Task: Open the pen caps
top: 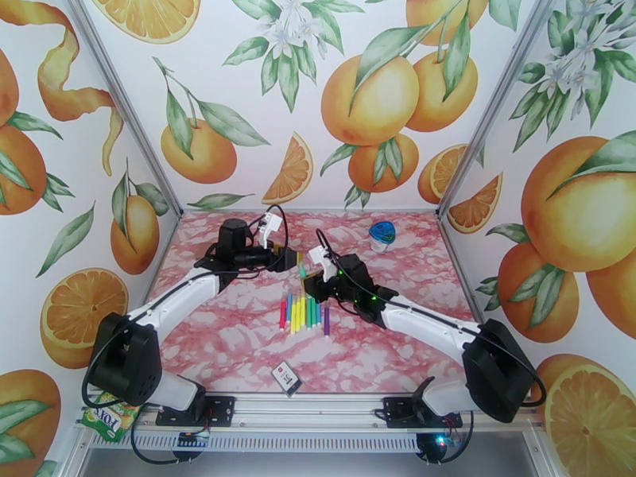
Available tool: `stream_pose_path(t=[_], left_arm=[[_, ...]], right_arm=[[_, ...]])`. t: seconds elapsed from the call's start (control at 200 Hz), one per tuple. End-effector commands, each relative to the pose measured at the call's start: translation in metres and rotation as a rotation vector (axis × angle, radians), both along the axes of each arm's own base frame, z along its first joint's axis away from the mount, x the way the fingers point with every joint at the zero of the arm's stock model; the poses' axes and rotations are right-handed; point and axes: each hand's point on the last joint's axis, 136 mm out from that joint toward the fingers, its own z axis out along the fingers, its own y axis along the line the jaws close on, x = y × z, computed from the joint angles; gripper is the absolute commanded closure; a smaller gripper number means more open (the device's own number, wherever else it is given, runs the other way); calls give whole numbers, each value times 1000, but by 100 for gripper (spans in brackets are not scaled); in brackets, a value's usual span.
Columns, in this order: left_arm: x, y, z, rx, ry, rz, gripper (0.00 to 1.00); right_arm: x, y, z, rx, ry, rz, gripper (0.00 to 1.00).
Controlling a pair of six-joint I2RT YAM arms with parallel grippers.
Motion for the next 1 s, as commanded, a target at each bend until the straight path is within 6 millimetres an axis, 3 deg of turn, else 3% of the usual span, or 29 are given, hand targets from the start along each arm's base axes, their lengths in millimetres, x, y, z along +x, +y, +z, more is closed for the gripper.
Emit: stream_pose_path(t=[0.0, 0.435, 0.676, 0.861, 0.911, 0.996], left_arm=[[4, -9, 16, -38, -11, -31, 25], [3, -14, 14, -38, 9, -55, 50], [2, -14, 12, -35, 19, -62, 78], [2, -15, 11, -33, 23, -62, 95], [2, -15, 12, -34, 21, -65, 100], [1, -15, 14, -37, 23, -68, 100]], right_arm=[[3, 16, 24, 54, -63, 37, 86], [7, 20, 23, 55, -63, 30, 86], [10, 21, 23, 61, -65, 24, 86], [11, 21, 25, 67, -68, 18, 85], [11, 22, 24, 64, -64, 19, 82], [11, 22, 20, 59, -58, 23, 70]])
